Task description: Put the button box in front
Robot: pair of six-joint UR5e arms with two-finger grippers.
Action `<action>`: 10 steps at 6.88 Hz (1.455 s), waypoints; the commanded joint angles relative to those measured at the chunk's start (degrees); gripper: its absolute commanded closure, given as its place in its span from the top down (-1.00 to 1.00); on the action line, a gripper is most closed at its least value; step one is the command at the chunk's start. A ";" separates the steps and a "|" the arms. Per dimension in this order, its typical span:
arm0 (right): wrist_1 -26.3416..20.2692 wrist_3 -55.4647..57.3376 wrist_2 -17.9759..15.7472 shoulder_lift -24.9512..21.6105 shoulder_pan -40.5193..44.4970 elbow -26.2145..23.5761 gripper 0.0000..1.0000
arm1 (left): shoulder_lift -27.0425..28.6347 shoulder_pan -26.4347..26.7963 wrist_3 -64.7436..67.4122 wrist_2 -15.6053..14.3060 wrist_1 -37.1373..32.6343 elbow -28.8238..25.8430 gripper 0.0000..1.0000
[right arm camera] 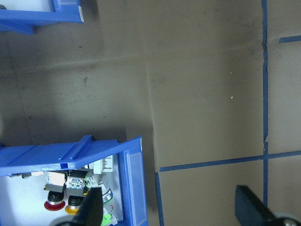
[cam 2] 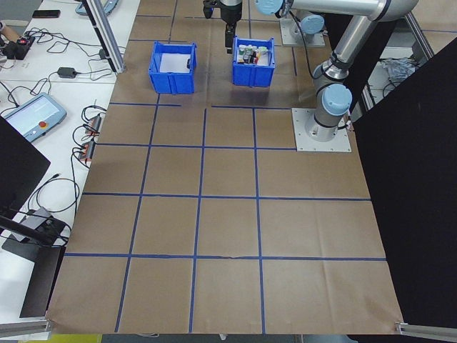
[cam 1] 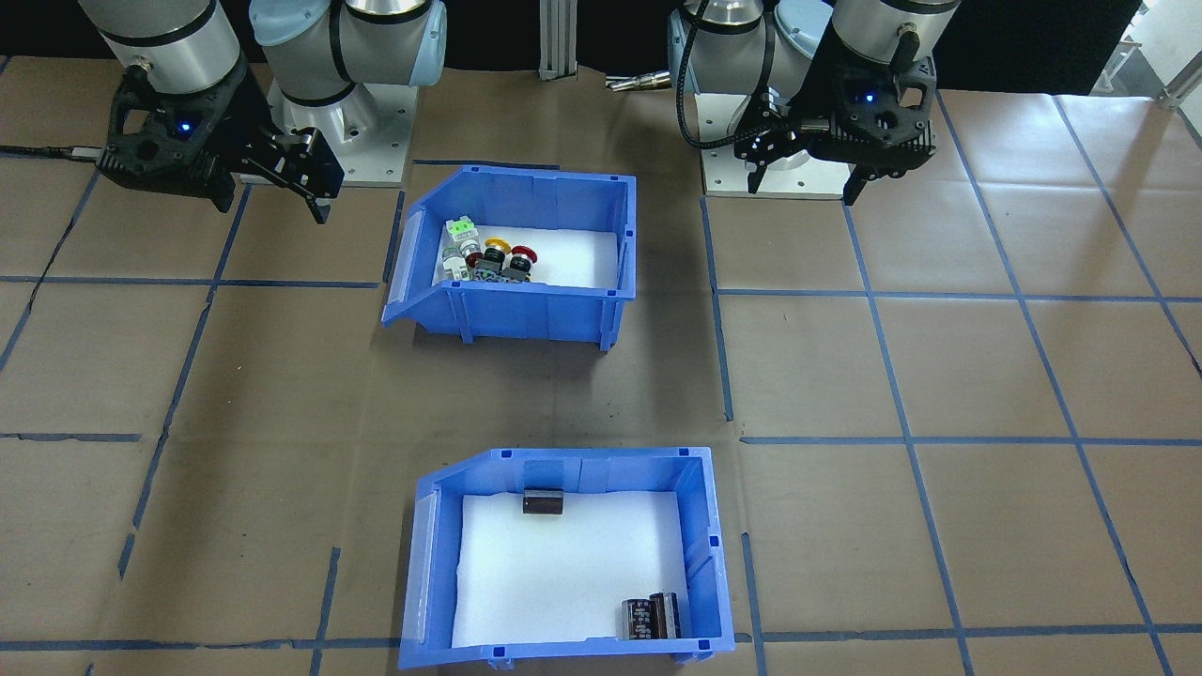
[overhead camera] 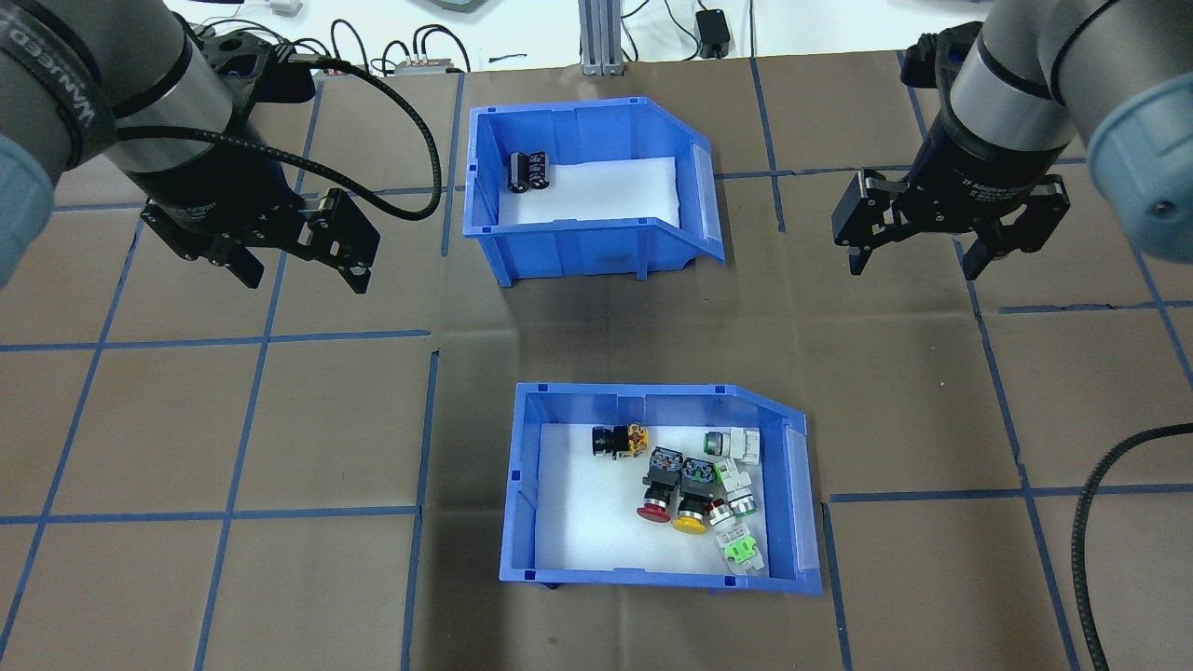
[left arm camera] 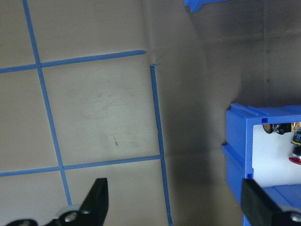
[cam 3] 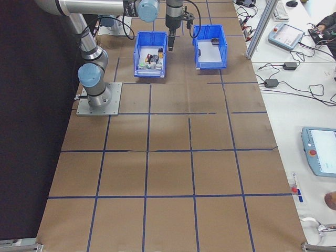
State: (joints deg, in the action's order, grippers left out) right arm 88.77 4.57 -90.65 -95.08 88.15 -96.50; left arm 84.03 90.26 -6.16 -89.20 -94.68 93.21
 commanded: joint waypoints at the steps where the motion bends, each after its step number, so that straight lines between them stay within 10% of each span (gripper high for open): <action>1: -0.09 -0.61 0.04 0.25 -0.17 0.08 1.00 | 0.08 0.00 1.32 -0.01 0.11 0.13 1.00; 5: -0.18 -2.79 0.30 8.57 0.35 8.93 1.00 | -1.32 0.44 27.12 -0.36 -0.93 1.89 1.00; 9: 0.09 -32.55 2.32 16.40 2.89 16.50 1.00 | -6.14 2.98 51.09 0.86 -1.21 6.78 0.99; 10: 0.26 -39.57 2.24 19.81 4.12 19.57 1.00 | -8.77 3.68 60.74 5.39 -1.21 10.55 1.00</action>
State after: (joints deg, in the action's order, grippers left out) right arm 88.84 -26.75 -88.49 -78.86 91.00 -79.93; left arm 78.05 92.92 44.33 -87.38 -95.91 99.88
